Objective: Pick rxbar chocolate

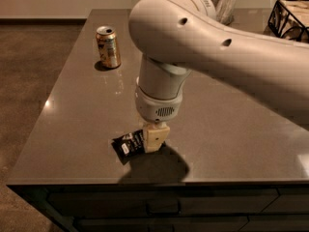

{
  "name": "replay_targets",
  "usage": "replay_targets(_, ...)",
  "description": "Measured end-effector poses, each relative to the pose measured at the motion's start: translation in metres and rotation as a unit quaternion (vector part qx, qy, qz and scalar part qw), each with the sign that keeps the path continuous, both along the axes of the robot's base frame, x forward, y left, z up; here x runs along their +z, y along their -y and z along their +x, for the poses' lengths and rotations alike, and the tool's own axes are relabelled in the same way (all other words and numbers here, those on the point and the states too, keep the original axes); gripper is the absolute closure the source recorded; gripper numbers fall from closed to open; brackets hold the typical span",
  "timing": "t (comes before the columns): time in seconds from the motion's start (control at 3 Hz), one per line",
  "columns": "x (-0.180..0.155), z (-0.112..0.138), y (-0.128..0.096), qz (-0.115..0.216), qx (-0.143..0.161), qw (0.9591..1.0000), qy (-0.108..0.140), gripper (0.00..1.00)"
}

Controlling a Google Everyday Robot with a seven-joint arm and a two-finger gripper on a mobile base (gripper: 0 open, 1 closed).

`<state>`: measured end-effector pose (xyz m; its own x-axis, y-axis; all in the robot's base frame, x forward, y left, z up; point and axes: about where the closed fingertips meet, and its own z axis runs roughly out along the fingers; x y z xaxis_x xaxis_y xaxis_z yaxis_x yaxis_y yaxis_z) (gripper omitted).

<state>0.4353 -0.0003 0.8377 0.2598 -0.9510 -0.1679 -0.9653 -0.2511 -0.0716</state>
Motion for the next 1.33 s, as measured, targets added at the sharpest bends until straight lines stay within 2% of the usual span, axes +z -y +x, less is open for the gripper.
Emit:
replay_targets(0.33,0.0,0.0,0.0,0.0,0.0,1.0,0.0,1.0)
replay_targets(0.67,0.035,0.005,0.011,0.029,-0.018,0.9994,-0.009,1.0)
replay_targets(1.0,0.091,0.016,0.023,0.069,-0.04,0.9966,-0.018,1.0)
replay_targets(1.33,0.13,0.026,0.027,0.103,-0.045,0.9936,-0.013,1.0)
